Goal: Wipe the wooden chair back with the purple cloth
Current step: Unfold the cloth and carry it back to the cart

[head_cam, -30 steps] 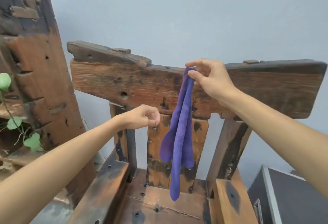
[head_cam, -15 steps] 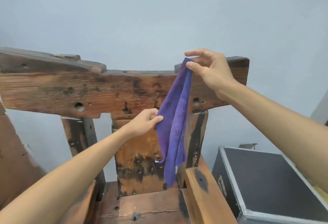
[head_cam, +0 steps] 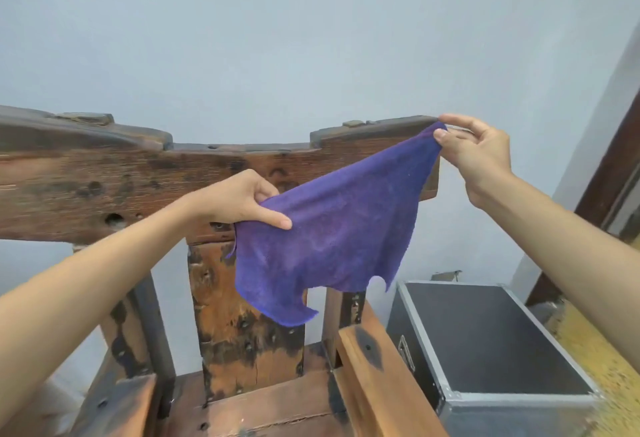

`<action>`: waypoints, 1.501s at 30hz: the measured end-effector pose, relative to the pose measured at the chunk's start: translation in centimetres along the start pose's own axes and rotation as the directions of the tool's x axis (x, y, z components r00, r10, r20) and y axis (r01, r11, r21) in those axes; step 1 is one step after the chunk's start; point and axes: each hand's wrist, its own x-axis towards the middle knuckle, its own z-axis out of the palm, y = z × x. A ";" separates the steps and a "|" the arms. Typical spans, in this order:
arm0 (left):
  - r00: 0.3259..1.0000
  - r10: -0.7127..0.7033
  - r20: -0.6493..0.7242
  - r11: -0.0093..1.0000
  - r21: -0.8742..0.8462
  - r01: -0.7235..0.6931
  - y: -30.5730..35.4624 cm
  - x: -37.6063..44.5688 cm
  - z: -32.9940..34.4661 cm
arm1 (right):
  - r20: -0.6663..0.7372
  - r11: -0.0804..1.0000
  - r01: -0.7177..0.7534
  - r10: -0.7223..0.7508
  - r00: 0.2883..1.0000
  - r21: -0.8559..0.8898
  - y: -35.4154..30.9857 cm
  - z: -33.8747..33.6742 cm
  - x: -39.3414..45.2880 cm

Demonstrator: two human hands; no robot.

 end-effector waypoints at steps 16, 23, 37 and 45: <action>0.989 0.089 -0.121 0.908 -0.397 -0.130 -1.7 5.2 0.9 | -0.415 0.988 -0.140 0.151 0.897 0.057 3.6 -11.6 -2.1; 0.937 0.039 -0.348 0.852 -0.478 -0.213 0.6 9.2 7.0 | -0.553 0.983 -0.176 0.124 0.824 -0.041 3.2 -17.2 -6.4; 0.950 0.257 -0.176 0.945 -0.158 -0.285 9.7 18.3 23.2 | -0.748 0.912 -0.339 0.055 0.661 -0.232 2.2 -33.7 -15.7; 0.941 0.336 0.038 0.939 -0.095 -0.331 18.2 24.2 39.0 | -0.785 0.884 -0.423 0.115 0.609 -0.199 3.6 -48.6 -21.2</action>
